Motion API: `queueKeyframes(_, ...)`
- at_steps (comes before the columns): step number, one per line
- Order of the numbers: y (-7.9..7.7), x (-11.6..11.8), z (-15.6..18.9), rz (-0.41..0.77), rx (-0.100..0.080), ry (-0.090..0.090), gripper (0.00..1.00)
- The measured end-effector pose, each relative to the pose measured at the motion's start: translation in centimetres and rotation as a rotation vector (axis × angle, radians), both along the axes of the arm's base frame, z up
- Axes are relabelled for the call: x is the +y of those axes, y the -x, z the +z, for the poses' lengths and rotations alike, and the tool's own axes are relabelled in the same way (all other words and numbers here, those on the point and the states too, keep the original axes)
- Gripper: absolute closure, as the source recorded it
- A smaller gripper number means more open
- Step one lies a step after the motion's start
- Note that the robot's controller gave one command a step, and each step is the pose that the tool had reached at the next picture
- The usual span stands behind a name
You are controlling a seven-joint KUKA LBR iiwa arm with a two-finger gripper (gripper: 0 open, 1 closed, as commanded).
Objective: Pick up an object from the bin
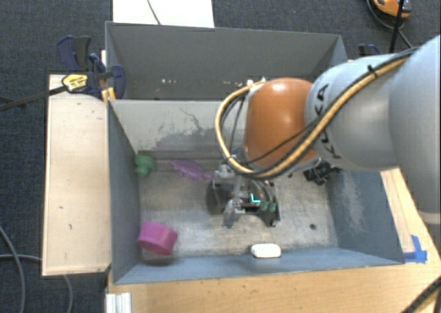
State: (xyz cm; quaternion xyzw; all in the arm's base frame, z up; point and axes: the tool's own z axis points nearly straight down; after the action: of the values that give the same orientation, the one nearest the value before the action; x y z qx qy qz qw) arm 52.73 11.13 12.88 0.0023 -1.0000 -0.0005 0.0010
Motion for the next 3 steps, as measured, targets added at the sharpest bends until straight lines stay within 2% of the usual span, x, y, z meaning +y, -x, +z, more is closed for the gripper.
queueKeyframes(1, -0.1, 0.0, 0.3, -0.003, -0.005, -0.001, 0.00)
queueKeyframes(2, -2.5, -2.1, -5.4, -0.082, 0.001, -0.001, 1.00)
queueKeyframes(3, -2.5, -2.1, -5.4, -0.084, 0.000, 0.000, 1.00)
